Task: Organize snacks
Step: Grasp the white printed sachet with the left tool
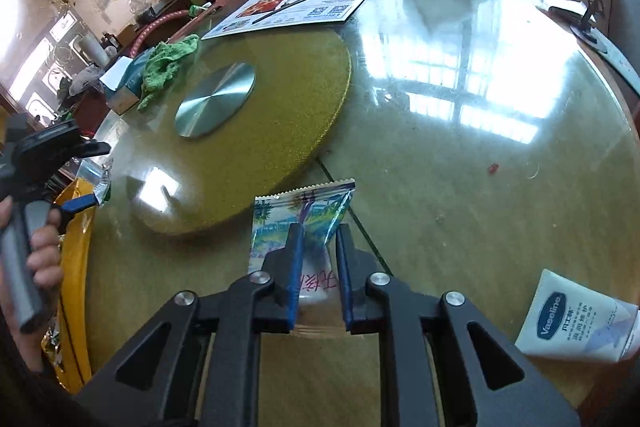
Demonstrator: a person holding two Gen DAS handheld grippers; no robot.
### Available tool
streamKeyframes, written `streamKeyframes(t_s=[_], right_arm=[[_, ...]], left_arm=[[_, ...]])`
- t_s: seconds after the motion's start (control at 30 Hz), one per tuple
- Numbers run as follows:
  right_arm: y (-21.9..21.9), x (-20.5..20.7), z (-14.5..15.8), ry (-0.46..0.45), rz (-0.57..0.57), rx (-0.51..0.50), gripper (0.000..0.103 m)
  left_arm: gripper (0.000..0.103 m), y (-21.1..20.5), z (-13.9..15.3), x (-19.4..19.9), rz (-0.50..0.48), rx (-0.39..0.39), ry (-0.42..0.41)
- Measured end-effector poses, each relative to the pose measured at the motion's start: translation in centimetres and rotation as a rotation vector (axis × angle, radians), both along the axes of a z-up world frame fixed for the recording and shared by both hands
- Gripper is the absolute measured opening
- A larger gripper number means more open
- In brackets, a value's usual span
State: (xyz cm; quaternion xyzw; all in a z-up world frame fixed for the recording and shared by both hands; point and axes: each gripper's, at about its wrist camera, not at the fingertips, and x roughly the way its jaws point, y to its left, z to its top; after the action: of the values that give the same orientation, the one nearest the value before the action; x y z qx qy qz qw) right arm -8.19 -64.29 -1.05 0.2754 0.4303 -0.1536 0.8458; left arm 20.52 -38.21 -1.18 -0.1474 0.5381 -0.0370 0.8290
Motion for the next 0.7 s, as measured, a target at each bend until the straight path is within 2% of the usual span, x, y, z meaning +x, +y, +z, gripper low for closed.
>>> streamKeyframes(t_s=[0.13, 0.23, 0.3, 0.33, 0.4, 0.43, 0.57, 0.7], right_arm=[[0.2, 0.1, 0.0, 0.0, 0.002, -0.002, 0.017], [0.1, 0.0, 0.0, -0.003, 0.005, 0.005, 0.017], [0.1, 0.0, 0.0, -0.005, 0.006, 0.01, 0.017], [0.1, 0.0, 0.0, -0.005, 0.006, 0.011, 0.017], [0.1, -0.1, 0.0, -0.006, 0.007, 0.01, 0.017], [0.0, -0.1, 0.0, -0.006, 0.007, 0.01, 0.017], [0.0, -0.1, 0.0, -0.005, 0.008, 0.006, 0.017], [0.2, 0.0, 0.0, -0.005, 0.013, -0.009, 0.017]], left_arm=[[0.079, -0.8, -0.8, 0.8, 0.072, 0.146, 0.025], [0.078, -1.4, -0.9, 0.9, 0.094, 0.192, 0.018], [0.066, -1.5, -1.1, 0.5, 0.1, 0.252, -0.004], [0.051, -1.6, -1.2, 0.4, 0.09, 0.269, -0.015], [0.047, -1.6, -1.1, 0.0, 0.053, 0.269, -0.032], [0.038, -1.7, -1.1, -0.1, 0.033, 0.29, -0.038], [0.036, -1.7, -0.9, -2.6, -0.08, 0.288, -0.032], [0.035, -1.8, -0.6, -8.2, -0.231, 0.262, -0.029]])
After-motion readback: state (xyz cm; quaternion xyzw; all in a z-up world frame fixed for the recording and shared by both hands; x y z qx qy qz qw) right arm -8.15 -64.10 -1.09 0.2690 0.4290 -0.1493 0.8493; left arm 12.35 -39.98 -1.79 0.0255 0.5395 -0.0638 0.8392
